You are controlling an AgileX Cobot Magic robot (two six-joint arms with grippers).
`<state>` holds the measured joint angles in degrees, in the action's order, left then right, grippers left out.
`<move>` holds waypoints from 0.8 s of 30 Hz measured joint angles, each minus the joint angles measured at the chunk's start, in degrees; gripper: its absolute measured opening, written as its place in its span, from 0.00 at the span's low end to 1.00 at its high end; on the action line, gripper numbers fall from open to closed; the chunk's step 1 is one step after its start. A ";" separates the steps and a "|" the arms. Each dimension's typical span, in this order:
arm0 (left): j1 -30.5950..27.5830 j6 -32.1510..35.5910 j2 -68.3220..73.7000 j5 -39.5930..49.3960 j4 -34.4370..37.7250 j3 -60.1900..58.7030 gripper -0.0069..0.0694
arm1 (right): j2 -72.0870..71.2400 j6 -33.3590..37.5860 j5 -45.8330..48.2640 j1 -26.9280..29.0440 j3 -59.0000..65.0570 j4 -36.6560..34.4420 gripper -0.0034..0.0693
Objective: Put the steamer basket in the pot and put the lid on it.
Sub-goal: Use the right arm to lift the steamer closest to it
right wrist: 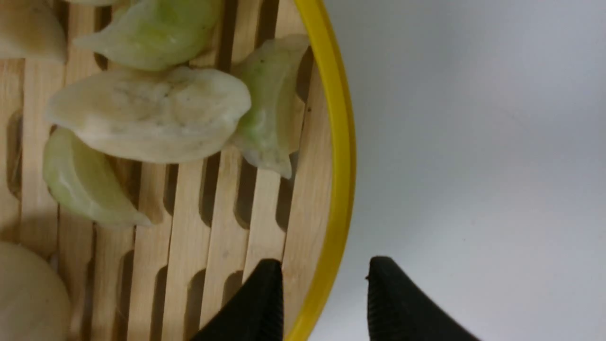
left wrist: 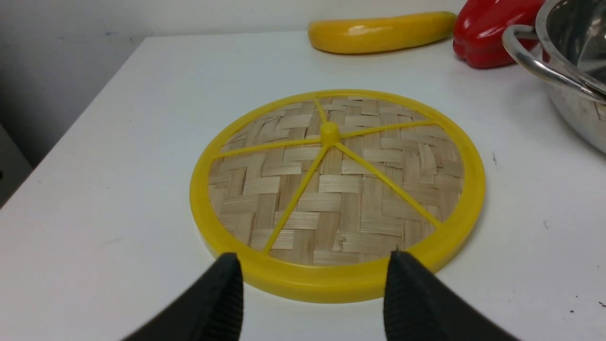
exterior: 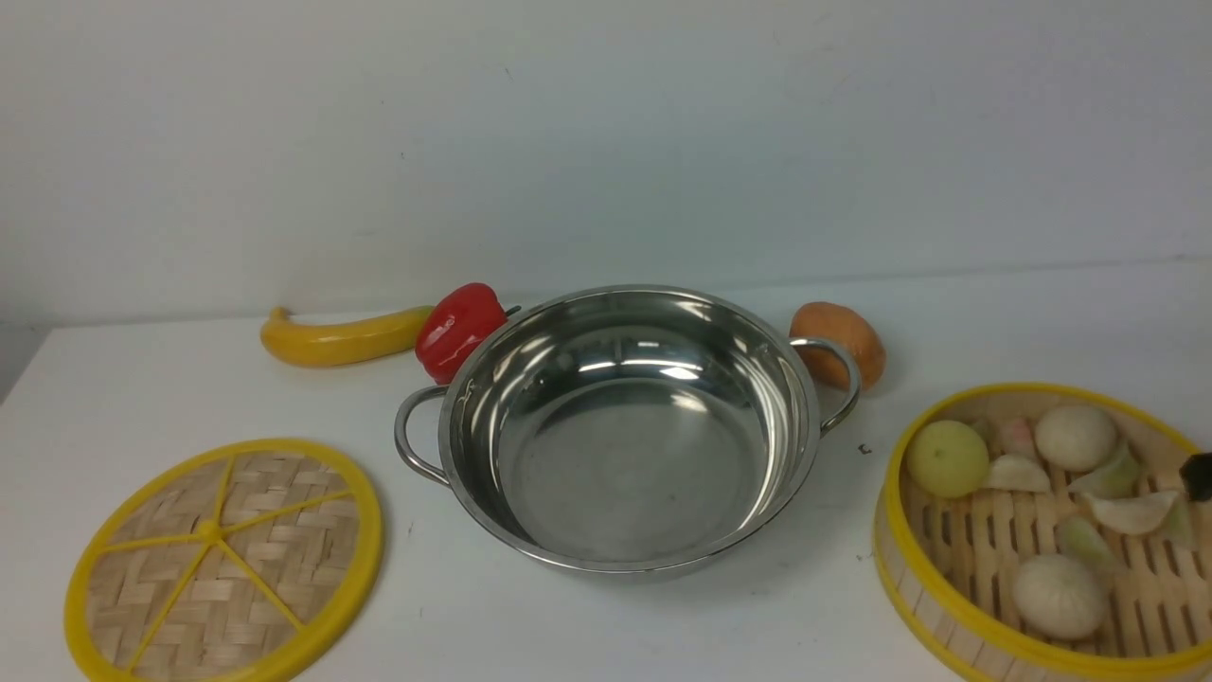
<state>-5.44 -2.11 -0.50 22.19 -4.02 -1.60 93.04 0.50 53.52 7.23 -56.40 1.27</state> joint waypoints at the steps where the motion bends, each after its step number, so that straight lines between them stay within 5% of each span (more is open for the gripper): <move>1: 0.00 0.00 0.00 0.00 0.00 0.00 0.59 | 0.76 0.05 -0.57 0.00 0.00 0.00 0.38; 24: 0.00 0.00 0.00 0.00 0.00 0.00 0.59 | 6.24 0.25 -4.92 0.00 -0.06 -0.12 0.38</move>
<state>-5.44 -2.11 -0.50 22.19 -4.02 -1.60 99.28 0.75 48.60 7.23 -56.46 1.14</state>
